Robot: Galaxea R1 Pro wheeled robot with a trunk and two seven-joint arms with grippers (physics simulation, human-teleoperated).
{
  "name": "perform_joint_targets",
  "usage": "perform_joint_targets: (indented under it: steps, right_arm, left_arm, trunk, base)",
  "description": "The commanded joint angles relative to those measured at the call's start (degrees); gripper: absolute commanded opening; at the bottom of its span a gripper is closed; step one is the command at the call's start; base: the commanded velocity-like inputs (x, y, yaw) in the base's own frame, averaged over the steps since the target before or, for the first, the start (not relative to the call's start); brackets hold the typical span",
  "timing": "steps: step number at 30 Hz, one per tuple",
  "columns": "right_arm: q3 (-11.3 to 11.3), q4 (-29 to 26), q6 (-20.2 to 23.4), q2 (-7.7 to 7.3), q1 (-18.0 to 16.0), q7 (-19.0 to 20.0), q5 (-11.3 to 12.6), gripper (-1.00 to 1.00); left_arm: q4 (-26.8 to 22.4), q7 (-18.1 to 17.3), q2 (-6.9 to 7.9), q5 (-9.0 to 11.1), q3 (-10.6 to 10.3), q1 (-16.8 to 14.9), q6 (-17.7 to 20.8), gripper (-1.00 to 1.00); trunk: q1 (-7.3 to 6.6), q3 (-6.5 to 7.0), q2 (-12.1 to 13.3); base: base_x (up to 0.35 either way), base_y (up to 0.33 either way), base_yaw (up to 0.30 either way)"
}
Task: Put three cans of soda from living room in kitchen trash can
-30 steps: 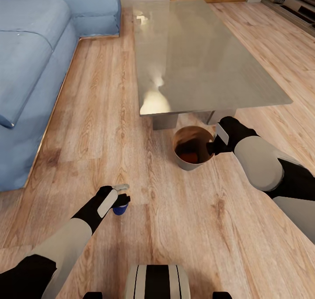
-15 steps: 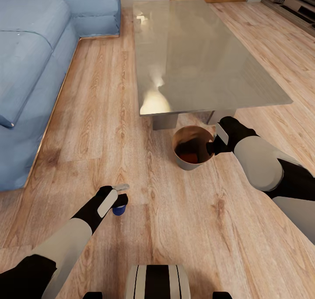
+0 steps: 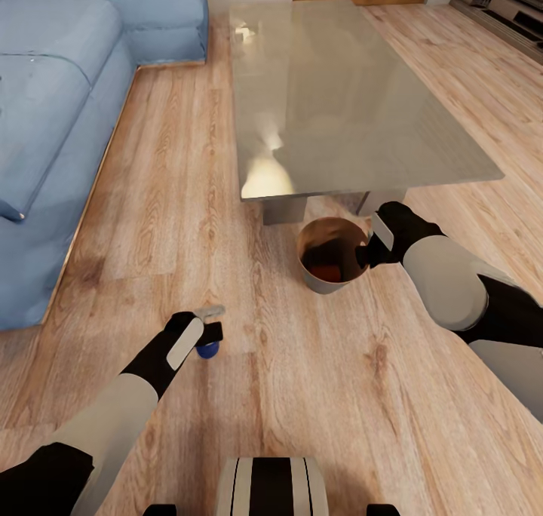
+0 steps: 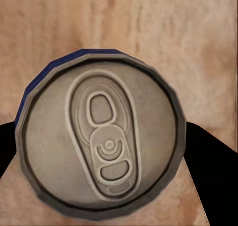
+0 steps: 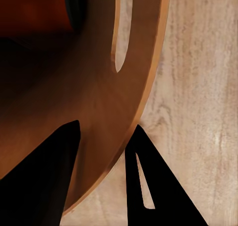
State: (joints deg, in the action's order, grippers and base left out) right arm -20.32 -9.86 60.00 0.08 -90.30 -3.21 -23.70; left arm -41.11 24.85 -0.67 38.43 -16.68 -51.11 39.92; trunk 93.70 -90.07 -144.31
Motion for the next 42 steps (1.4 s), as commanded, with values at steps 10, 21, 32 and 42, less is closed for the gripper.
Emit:
perform_joint_targets:
  steps: [10, 21, 32, 42]
  right_arm:
    - [-1.0, -0.2, 0.0, 0.01, 0.0, 0.3, 1.3, -1.00]
    - [-0.9, 0.3, 0.0, -0.02, 0.1, 0.3, 1.2, -1.00]
    - [-0.4, 9.9, 0.0, -0.15, 0.2, 0.1, 1.1, -1.00]
    - [-0.1, 11.0, 0.0, -0.01, 1.8, 0.1, 0.9, -1.00]
  left_arm:
    - [-0.2, 0.1, -0.03, 0.0, 0.0, 0.0, 0.4, -1.00]
    - [-0.3, 0.1, -0.03, 0.0, 0.0, 0.0, 0.5, -1.00]
    - [-0.3, 0.1, -0.03, 0.0, 0.0, 0.0, 0.5, -1.00]
    - [-0.3, 0.1, 0.02, 0.0, 0.0, 0.0, 0.6, -1.00]
  trunk:
    - [-0.24, 2.21, 0.1]
    - [-0.52, 4.65, 0.3]
    - [-0.80, 7.09, 0.4]
    - [-1.06, 9.30, 0.6]
  base:
    - [0.000, 0.000, 0.000]
    - [0.000, 0.000, 0.000]
    - [0.000, 0.000, 0.000]
    - [0.000, 0.000, 0.000]
